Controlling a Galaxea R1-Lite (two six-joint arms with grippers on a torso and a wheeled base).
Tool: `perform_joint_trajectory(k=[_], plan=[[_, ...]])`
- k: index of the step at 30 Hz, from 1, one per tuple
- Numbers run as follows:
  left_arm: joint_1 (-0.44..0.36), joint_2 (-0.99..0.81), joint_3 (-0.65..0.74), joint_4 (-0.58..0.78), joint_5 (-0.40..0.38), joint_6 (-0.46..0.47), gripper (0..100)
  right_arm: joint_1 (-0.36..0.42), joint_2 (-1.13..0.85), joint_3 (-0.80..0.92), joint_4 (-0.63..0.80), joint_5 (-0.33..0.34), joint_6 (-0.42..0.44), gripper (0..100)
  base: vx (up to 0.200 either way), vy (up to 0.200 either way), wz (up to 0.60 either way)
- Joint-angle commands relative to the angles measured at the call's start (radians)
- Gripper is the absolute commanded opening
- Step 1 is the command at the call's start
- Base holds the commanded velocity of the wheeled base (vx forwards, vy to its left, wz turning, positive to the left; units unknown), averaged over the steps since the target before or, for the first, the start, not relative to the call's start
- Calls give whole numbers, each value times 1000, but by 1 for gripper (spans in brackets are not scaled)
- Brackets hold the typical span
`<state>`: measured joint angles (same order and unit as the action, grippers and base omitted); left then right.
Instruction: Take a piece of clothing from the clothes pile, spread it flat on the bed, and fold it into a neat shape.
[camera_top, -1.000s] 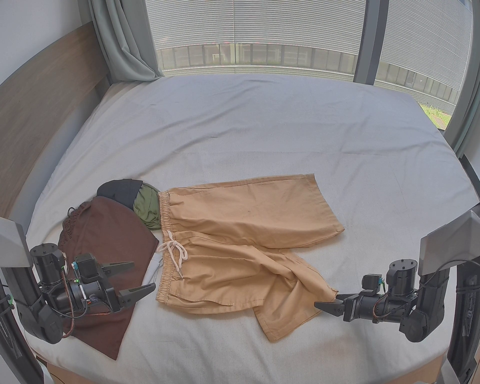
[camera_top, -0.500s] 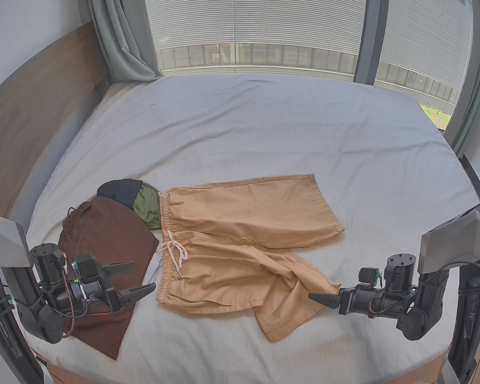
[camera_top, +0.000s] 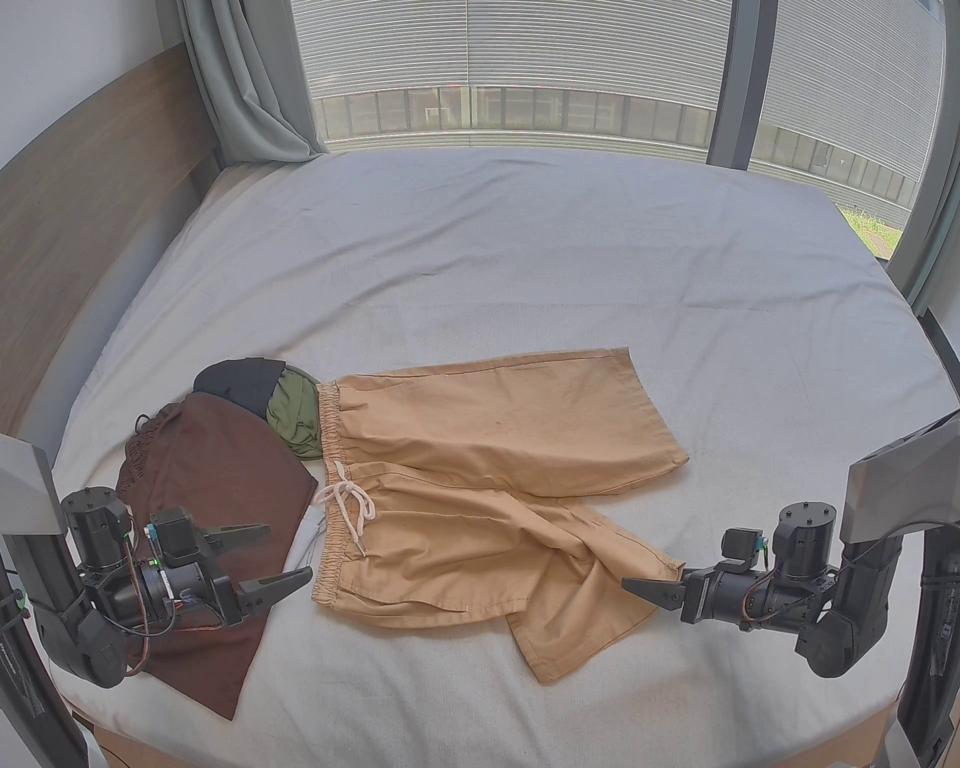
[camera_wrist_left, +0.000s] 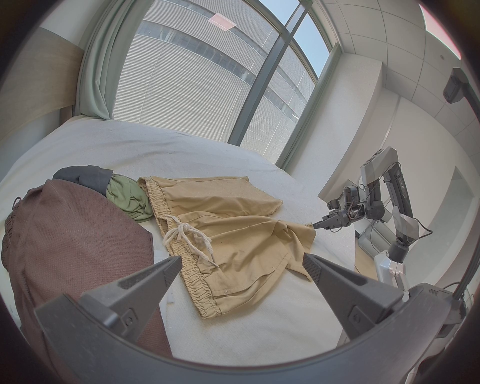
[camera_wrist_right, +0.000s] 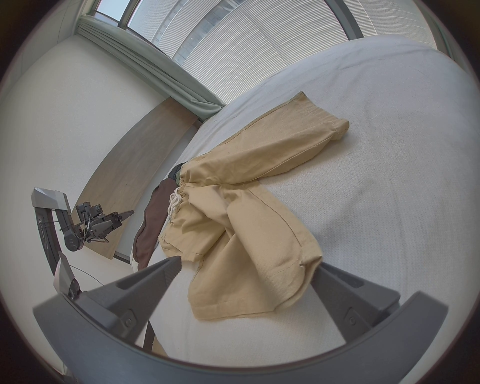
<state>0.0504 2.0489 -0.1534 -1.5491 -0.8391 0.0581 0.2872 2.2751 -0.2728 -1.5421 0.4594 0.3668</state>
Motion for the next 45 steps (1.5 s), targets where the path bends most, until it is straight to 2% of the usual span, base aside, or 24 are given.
perform_joint_trajectory(k=[1,10,14,23,30,35,45], plan=[[0,0,0,0,0,0,100,0,0,1,-1,-1,-2,0,0,0,0],[-1,2,0,1,0,0,100,-49,9,-11,-1,-28,-26,0,0,0,0],[-1,2,-2,0,0,0,100,-105,12,-54,0,-28,-46,0,0,0,0],[-1,2,-3,0,0,-1,100,-197,106,-184,-1,-28,-189,0,0,0,0],[-1,8,-6,0,0,-1,100,-192,149,-287,-1,-31,-190,0,0,0,0],[-1,11,-8,0,0,-1,100,-183,161,-362,-1,-73,-187,0,0,0,0],[-1,11,-9,0,0,-3,100,-181,187,-476,-3,-103,-181,0,0,0,0]])
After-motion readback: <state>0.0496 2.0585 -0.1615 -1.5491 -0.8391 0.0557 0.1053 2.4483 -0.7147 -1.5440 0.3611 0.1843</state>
